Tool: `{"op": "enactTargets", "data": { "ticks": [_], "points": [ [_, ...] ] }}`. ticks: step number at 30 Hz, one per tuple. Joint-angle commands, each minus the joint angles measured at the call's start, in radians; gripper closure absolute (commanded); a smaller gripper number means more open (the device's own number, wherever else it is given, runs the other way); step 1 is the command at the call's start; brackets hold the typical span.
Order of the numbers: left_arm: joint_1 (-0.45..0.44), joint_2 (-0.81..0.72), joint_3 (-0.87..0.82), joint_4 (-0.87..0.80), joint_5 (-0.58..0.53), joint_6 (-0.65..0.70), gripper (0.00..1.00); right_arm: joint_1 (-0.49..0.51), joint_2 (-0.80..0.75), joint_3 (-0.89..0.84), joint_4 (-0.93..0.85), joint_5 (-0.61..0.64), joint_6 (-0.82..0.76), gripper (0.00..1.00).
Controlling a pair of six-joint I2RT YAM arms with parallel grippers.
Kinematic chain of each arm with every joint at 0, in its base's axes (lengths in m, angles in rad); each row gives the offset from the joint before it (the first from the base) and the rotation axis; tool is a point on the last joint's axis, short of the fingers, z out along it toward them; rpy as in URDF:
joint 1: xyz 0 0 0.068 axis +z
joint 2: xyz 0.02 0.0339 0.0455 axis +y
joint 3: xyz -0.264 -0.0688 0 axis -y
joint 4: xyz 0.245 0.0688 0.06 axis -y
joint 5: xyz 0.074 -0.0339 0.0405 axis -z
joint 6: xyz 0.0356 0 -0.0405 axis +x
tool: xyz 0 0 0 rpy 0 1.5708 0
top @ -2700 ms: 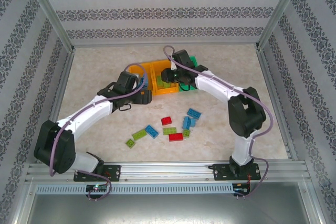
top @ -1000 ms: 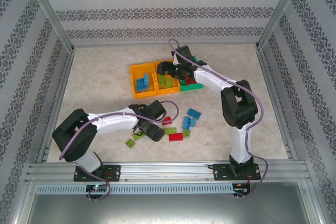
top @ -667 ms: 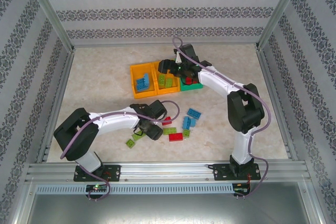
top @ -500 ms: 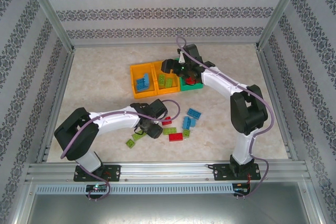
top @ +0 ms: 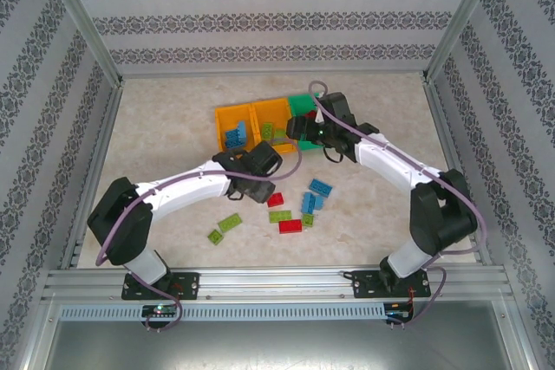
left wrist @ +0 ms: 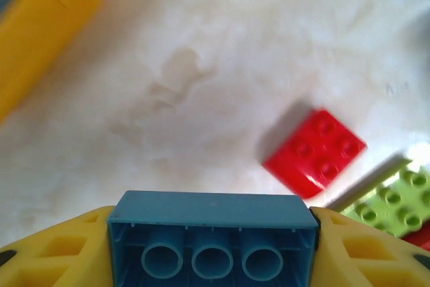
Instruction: Sort the legos into containers by color
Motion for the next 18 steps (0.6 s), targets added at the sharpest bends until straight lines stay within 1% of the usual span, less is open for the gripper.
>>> {"op": "enactTargets", "data": {
  "ticks": [1, 6, 9, 14, 18],
  "points": [
    [0.089, -0.008, 0.06, -0.027, -0.04, 0.005, 0.59, -0.013, -0.059, -0.082, -0.016, 0.049, -0.033, 0.11],
    [0.245, 0.06, 0.187, -0.026, 0.009, -0.02, 0.59, -0.01, -0.121, -0.189, -0.048, 0.066, 0.014, 0.11],
    [0.31, 0.134, 0.278, -0.041, 0.032, -0.038, 0.6, -0.001, -0.14, -0.239, -0.079, 0.087, 0.054, 0.11],
    [0.365, 0.261, 0.419, -0.066, 0.068, -0.061, 0.6, 0.019, -0.146, -0.296, -0.099, 0.118, 0.104, 0.11],
    [0.382, 0.347, 0.511, -0.088, 0.053, -0.075, 0.6, 0.044, -0.118, -0.309, -0.108, 0.129, 0.121, 0.11]
  ]
}}
